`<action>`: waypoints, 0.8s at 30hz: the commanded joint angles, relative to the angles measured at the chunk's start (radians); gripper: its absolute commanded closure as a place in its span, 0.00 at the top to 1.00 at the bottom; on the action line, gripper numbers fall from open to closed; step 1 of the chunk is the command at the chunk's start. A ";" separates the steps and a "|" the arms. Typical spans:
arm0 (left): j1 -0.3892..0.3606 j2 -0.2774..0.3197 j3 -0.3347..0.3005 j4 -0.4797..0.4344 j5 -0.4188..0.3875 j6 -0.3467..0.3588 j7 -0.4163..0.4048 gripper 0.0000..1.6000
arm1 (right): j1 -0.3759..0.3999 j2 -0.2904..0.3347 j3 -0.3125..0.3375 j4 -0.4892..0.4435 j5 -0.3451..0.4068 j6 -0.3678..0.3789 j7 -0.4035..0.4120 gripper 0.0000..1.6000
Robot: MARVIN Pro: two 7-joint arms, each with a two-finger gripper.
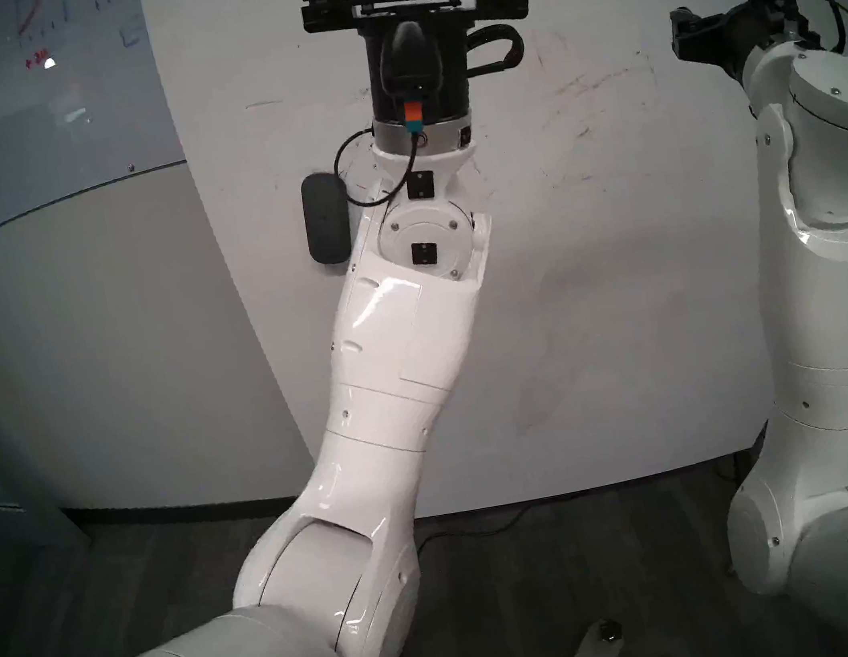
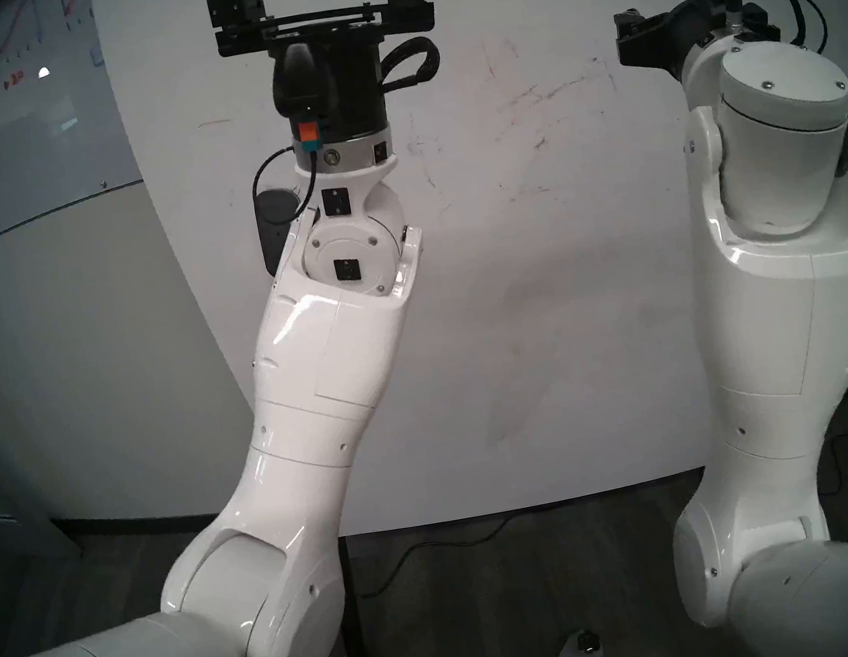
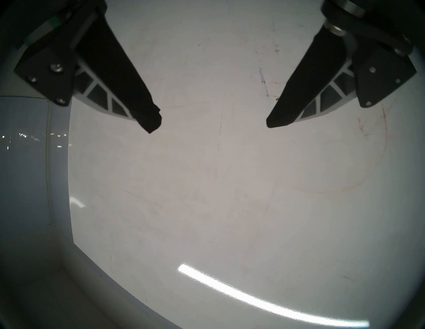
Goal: Erase all marks on the whiteboard with the eraser
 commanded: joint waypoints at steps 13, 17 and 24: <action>0.274 0.061 0.074 -0.298 0.340 0.150 0.246 1.00 | 0.010 0.006 0.001 -0.011 0.004 0.003 -0.003 1.00; 0.299 0.073 0.104 -0.324 0.418 0.228 0.331 1.00 | 0.010 0.007 0.001 -0.011 0.005 0.005 -0.004 1.00; 0.308 0.074 0.139 -0.322 0.505 0.313 0.444 1.00 | 0.011 0.009 0.000 -0.012 0.007 0.008 -0.005 1.00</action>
